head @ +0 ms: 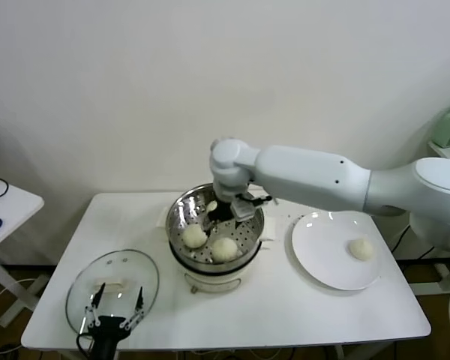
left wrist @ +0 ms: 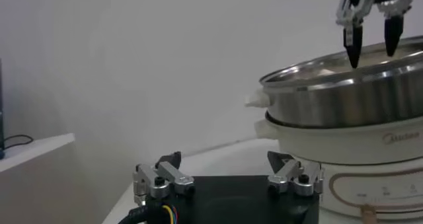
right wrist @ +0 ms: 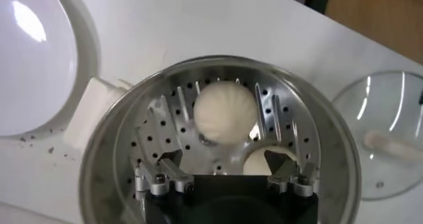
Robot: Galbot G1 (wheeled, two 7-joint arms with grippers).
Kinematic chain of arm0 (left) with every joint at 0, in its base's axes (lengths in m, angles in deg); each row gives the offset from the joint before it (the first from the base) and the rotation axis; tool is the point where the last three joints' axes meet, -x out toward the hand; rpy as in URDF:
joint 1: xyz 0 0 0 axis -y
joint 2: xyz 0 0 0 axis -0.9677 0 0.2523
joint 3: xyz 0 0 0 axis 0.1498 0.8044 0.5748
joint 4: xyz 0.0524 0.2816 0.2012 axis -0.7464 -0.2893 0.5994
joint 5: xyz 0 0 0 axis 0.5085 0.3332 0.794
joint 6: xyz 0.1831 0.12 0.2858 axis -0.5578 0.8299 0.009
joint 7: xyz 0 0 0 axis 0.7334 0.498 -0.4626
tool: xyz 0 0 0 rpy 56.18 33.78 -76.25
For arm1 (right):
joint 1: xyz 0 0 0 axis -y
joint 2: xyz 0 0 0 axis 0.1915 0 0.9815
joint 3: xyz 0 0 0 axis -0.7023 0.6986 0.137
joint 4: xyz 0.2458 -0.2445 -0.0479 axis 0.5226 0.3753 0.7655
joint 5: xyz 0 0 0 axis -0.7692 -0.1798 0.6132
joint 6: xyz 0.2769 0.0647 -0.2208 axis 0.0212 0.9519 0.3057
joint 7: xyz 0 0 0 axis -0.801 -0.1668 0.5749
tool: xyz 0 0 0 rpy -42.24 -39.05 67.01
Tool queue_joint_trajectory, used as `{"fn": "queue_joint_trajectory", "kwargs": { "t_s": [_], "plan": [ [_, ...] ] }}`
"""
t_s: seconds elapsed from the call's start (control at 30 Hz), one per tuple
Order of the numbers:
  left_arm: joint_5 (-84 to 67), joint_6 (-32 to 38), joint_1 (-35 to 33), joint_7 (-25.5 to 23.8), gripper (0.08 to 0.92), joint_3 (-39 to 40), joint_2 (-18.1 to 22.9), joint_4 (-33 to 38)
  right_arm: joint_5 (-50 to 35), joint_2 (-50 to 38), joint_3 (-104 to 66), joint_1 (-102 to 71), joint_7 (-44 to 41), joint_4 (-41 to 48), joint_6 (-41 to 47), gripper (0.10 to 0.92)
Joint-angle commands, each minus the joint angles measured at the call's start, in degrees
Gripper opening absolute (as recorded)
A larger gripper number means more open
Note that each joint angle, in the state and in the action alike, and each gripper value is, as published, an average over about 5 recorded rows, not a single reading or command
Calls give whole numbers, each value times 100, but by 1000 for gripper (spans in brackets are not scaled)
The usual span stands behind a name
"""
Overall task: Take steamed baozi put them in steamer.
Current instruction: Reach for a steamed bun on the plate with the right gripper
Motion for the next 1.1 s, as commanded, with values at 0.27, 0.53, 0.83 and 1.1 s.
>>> {"fn": "queue_joint_trajectory", "kwargs": {
  "t_s": [0.27, 0.53, 0.83, 1.1],
  "plan": [
    [-162, 31, -13, -3, 823, -23, -140, 80, -4408, -2369, 1535, 1586, -429, 617, 4294, 823],
    [-181, 39, -6, -6, 823, -23, -176, 89, -3576, -3944, 857, 702, -542, 844, 4601, 823],
    [-153, 30, -44, -10, 823, -47, -146, 115, -1227, -4339, -1550, -1860, -582, 1407, 4208, 823],
    [-154, 24, -57, -1, 823, -74, -108, 75, -474, -3890, -2111, -2533, -351, 2109, 4179, 823]
  ]
}}
